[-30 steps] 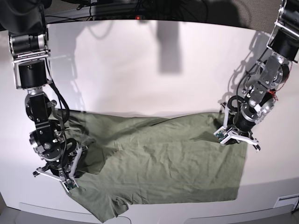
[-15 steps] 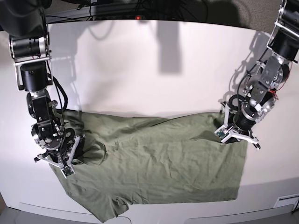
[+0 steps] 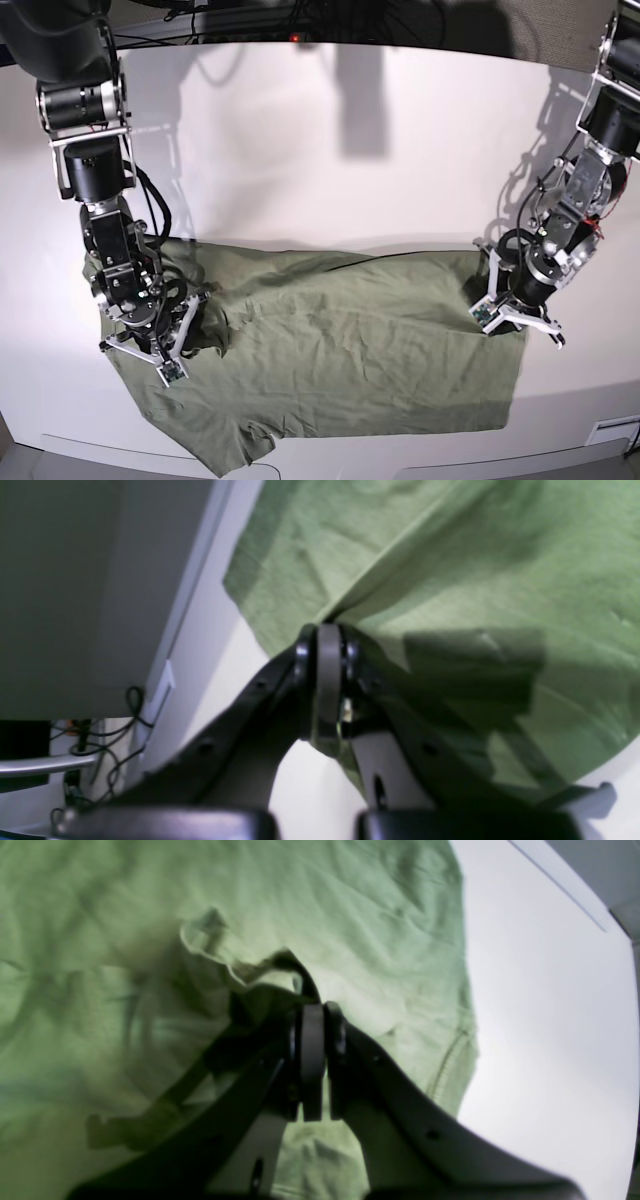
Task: Fold the T-shirt properly
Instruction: 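Lower the folded edge onto the shirt's middle with both grippers, then open both grippers to release the folded edge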
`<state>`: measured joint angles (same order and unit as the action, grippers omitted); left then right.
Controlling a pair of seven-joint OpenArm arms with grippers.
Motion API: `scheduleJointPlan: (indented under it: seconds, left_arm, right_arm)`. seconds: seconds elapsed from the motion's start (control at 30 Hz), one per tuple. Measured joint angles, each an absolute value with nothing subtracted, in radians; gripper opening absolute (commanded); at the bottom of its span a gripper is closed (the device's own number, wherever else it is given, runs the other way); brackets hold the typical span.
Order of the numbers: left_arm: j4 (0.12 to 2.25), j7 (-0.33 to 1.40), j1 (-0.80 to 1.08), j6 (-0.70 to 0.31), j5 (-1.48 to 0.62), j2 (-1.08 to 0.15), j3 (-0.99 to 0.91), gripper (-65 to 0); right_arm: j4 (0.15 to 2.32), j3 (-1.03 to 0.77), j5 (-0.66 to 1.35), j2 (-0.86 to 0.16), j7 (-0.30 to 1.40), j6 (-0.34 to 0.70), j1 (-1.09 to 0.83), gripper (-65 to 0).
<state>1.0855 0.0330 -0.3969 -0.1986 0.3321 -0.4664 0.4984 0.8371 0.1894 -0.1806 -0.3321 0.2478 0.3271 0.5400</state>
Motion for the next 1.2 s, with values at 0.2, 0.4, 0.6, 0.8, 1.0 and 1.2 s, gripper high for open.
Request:
scheduleJointPlan:
  seconds: [0.2,0.4,0.6,0.8,1.0,1.2]
  left_arm:
    - [1.074,-0.006,-0.407,-0.199,0.332,-0.465,0.498,-65.0]
    - [0.892,-0.108,-0.449,-0.198,0.347,-0.449,0.498,-65.0]
    - [0.784,-0.162,-0.513,-0.163,0.350,-0.437,0.498,-65.0]
    - [0.782,-0.196,-0.530,-0.163,0.350,-0.432,0.498,-65.0]
    - [0.780,-0.230,-0.521,-0.162,0.350,-0.413,0.498,-65.0]
    - [0.778,-0.233,-0.519,-0.162,0.350,-0.413,0.498,-65.0]
  right_arm:
    - [0.835,0.189,-0.181,-0.337,0.252,0.282,0.562,-65.0]
    - [0.834,0.189,-0.181,-0.337,0.262,0.263,0.579,-65.0]
    - [0.833,0.189,-0.181,-0.337,0.262,0.263,0.579,-65.0]
    - [0.833,0.189,-0.180,-0.338,0.262,0.234,0.579,-65.0]
    - [0.833,0.189,-0.206,-0.337,0.262,0.232,0.579,-65.0]
    - [0.833,0.189,-0.207,-0.337,0.263,0.232,0.579,-65.0]
